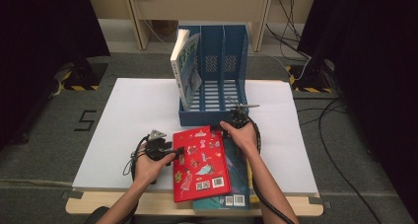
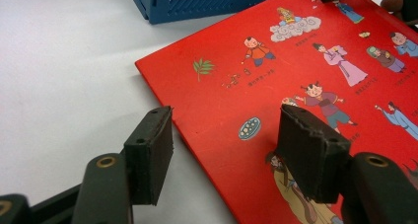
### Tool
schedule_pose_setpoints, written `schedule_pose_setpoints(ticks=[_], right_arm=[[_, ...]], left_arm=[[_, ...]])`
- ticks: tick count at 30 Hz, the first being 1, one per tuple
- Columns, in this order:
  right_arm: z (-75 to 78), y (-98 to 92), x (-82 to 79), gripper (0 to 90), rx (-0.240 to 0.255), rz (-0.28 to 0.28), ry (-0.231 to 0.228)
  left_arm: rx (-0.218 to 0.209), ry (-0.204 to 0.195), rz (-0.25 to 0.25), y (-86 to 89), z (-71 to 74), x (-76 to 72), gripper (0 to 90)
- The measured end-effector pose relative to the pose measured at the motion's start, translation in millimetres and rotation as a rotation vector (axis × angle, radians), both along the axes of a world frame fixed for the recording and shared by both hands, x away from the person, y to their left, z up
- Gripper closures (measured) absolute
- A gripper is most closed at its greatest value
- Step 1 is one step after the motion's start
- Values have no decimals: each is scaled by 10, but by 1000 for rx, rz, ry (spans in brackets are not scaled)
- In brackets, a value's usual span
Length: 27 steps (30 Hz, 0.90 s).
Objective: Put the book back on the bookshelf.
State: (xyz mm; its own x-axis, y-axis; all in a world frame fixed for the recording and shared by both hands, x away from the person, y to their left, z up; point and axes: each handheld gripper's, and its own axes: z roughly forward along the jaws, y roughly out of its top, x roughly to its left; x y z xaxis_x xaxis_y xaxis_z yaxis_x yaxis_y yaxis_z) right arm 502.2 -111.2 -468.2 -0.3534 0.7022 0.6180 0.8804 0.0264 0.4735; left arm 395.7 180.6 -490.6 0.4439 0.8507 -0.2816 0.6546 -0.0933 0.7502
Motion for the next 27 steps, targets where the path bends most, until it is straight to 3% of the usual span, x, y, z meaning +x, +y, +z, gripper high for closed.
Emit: schedule_pose_setpoints(ticks=[8,13,19,20,23,25,26,27], right_arm=[[8,-7,15,593,6,-2,25],[45,-45,16,652,47,-5,64],[116,-77,-6,705,88,-16,75],[150,-102,-23,726,125,-22,80],[203,-125,-48,743,147,-20,79],[261,-143,-73,761,183,-9,79],[329,-160,-100,780,231,0,80],[329,-160,-100,780,231,0,80]], left_arm=[[-3,1,-5,4,-3,3,375],[-3,-1,-7,11,0,-5,376],[-16,-3,-17,14,26,-30,375],[-25,-10,-19,27,52,-44,375],[-37,-19,-10,50,85,-55,374],[-44,-33,0,84,127,-61,374],[-52,-47,16,123,171,-66,374],[-52,-47,16,123,171,-66,374]])
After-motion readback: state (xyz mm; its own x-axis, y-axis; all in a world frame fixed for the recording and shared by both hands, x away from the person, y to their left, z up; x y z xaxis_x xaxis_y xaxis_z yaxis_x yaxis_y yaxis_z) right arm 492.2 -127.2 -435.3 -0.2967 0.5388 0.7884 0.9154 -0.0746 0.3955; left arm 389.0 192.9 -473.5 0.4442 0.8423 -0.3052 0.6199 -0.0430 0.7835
